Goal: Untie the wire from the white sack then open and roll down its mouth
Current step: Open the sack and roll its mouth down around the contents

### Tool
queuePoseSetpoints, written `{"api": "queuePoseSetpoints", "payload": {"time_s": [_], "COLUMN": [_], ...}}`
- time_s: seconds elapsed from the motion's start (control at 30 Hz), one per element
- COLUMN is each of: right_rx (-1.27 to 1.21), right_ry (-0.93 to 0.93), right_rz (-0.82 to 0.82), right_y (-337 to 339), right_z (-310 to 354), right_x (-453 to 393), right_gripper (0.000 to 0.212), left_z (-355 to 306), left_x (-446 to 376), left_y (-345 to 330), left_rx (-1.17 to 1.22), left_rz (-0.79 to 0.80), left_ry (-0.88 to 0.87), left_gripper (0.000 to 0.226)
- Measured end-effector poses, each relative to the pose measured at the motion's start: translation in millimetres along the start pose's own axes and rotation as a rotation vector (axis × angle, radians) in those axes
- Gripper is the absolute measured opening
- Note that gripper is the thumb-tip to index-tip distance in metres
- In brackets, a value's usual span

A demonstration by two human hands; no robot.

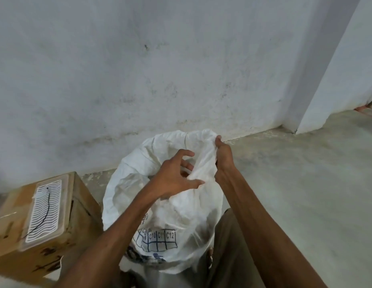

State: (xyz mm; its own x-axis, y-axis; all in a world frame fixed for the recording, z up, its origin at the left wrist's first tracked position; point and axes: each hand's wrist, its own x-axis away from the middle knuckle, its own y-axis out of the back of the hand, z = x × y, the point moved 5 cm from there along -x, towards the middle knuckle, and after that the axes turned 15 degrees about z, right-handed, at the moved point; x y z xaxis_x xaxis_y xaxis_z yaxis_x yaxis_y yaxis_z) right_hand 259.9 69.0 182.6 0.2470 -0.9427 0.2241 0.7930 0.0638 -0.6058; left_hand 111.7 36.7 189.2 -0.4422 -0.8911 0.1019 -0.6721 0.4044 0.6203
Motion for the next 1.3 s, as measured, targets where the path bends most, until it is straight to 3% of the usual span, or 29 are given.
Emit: {"api": "queuePoseSetpoints", "payload": {"time_s": [0.13, 0.2, 0.23, 0.3, 0.37, 0.43, 0.47, 0.57, 0.63, 0.67, 0.73, 0.83, 0.9, 0.97, 1.03, 1.13, 1.2, 1.3], "right_rx": [-0.068, -0.004, 0.083, 0.513, 1.127, 1.623, 1.783, 2.127, 2.133, 2.118, 2.129, 2.130, 2.113, 2.078, 2.067, 2.021, 2.016, 1.988], "right_ry": [0.122, 0.108, 0.108, 0.183, 0.424, 0.705, 0.743, 0.540, 0.464, 0.486, 0.621, 0.886, 0.987, 1.022, 0.975, 0.745, 0.615, 0.345], "right_rz": [0.159, 0.184, 0.118, -0.140, -0.193, -0.102, -0.005, 0.269, 0.352, 0.341, 0.258, 0.151, 0.145, 0.132, 0.096, 0.125, 0.279, 0.620], "right_y": [-16, -19, -16, -7, -15, -31, -39, -55, -63, -65, -65, -53, -47, -39, -34, -35, -41, -52], "right_z": [5, 6, 6, 12, 21, 25, 25, 18, 11, 10, 11, 12, 5, -2, -2, 1, -1, -18], "right_x": [11, 19, 24, 39, 54, 63, 62, 47, 41, 37, 34, 34, 35, 34, 29, 19, 17, 18], "right_gripper": [0.041, 0.053, 0.062, 0.090, 0.103, 0.097, 0.090, 0.056, 0.023, 0.017, 0.015, 0.021, 0.030, 0.033, 0.032, 0.039, 0.063, 0.094], "left_z": [-10, -13, -13, -11, -9, -8, -8, -10, -7, -4, 10, 43, 66, 84, 93, 100, 105, 107], "left_x": [24, 34, 36, 38, 43, 47, 49, 52, 53, 54, 59, 66, 74, 81, 85, 96, 100, 99], "left_y": [25, 35, 37, 36, 36, 38, 40, 41, 39, 42, 48, 50, 45, 42, 48, 64, 65, 55], "left_rx": [-0.185, -0.330, -0.406, -0.590, -0.720, -0.800, -0.827, -0.851, -0.805, -0.715, -0.512, -0.587, -0.645, -0.659, -0.680, -0.658, -0.644, -0.670], "left_rz": [-0.309, -0.377, -0.372, -0.325, -0.297, -0.310, -0.321, -0.378, -0.390, -0.370, -0.284, -0.051, 0.177, 0.258, 0.065, -0.416, -0.588, -0.706], "left_ry": [-0.182, -0.227, -0.218, -0.196, -0.239, -0.331, -0.366, -0.436, -0.444, -0.411, -0.263, 0.011, 0.155, 0.200, 0.183, 0.146, 0.154, 0.112], "left_gripper": [0.031, 0.020, 0.016, 0.013, 0.017, 0.023, 0.024, 0.026, 0.024, 0.024, 0.041, 0.080, 0.091, 0.089, 0.058, 0.025, 0.023, 0.027]}}
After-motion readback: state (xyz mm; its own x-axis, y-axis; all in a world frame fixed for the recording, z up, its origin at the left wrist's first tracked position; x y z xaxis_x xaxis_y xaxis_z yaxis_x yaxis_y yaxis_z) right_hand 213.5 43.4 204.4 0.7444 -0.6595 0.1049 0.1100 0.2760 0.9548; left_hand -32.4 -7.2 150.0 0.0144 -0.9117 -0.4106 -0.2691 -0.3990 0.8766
